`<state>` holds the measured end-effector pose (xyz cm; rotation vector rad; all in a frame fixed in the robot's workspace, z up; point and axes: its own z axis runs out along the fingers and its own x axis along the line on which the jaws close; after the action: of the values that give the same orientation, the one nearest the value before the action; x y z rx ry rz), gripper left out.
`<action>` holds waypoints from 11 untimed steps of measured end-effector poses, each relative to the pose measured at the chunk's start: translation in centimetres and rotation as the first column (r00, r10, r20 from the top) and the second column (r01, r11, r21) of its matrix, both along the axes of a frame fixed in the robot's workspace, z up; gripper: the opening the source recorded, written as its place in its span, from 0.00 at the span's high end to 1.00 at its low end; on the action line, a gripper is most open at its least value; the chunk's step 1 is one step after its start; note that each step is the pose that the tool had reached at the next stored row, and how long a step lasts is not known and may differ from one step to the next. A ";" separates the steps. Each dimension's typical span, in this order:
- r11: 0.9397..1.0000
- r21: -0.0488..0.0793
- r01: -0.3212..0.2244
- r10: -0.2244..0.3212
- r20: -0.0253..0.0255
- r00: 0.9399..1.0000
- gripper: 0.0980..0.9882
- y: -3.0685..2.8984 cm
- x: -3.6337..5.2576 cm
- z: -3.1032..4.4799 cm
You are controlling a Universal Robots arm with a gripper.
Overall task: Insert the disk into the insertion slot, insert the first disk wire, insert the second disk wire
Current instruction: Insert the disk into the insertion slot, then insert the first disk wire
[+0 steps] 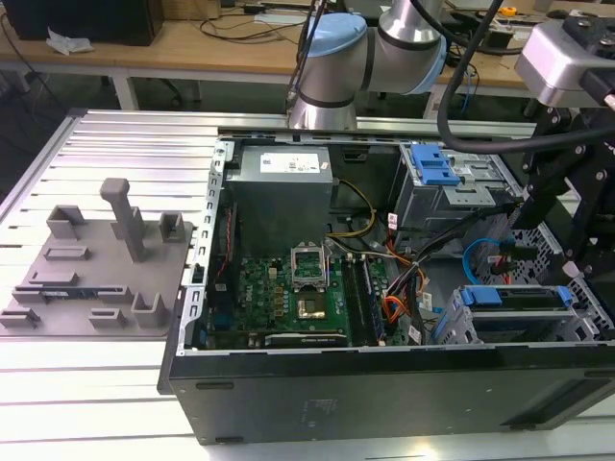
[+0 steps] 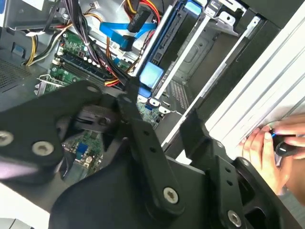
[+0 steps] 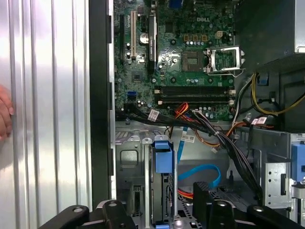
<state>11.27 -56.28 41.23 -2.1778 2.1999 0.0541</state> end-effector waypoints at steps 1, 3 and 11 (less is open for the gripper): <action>1.000 0.000 0.000 0.000 0.000 1.000 0.41 0.00 0.00 0.00; 1.000 0.000 0.000 0.000 0.000 1.000 0.41 0.00 0.00 0.00; 1.000 0.000 0.000 0.000 0.000 1.000 0.41 0.00 0.00 0.00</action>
<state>11.27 -56.27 41.23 -2.1778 2.2000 0.0543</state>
